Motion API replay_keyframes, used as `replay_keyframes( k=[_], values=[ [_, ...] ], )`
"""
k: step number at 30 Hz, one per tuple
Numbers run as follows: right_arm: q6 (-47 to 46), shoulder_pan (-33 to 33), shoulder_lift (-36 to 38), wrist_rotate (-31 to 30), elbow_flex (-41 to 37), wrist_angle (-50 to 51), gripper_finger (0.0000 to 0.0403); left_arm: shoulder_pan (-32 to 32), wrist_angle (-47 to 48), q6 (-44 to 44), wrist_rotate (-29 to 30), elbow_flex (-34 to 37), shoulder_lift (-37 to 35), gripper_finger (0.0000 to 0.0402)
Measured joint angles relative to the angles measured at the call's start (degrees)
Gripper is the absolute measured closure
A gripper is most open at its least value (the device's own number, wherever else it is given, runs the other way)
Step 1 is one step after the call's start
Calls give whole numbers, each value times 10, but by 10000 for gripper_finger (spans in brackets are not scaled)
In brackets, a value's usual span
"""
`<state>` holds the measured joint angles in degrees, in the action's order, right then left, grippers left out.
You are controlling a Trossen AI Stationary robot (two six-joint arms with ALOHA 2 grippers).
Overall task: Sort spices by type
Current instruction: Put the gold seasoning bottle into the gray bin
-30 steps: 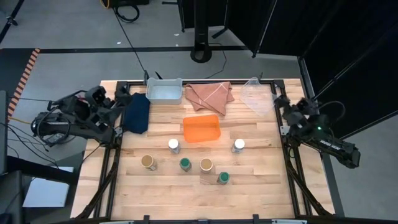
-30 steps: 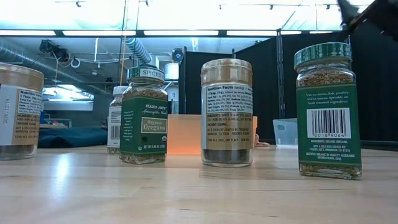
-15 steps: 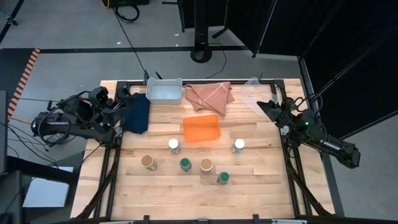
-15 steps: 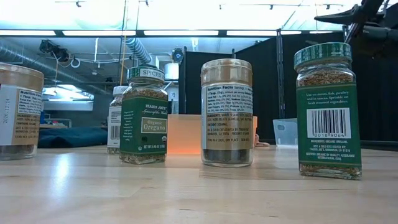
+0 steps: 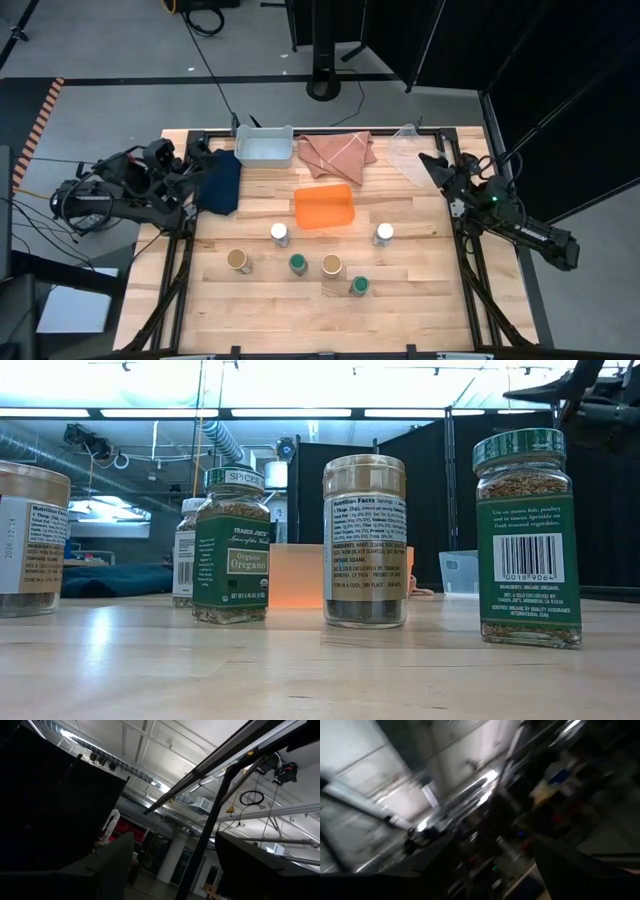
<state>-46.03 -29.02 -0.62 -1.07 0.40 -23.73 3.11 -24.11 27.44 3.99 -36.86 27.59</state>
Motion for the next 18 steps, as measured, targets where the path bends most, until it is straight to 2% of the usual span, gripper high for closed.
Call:
replay_keyframes(
  k=[3,11,18],
  values=[
    [-18,0,0,-13,0,2,135,0,4,0,0,0,5,117],
    [10,0,0,-19,0,1,135,0,22,-1,12,0,17,117],
    [-59,0,0,-19,0,0,135,0,27,2,21,0,27,117]
  ],
)
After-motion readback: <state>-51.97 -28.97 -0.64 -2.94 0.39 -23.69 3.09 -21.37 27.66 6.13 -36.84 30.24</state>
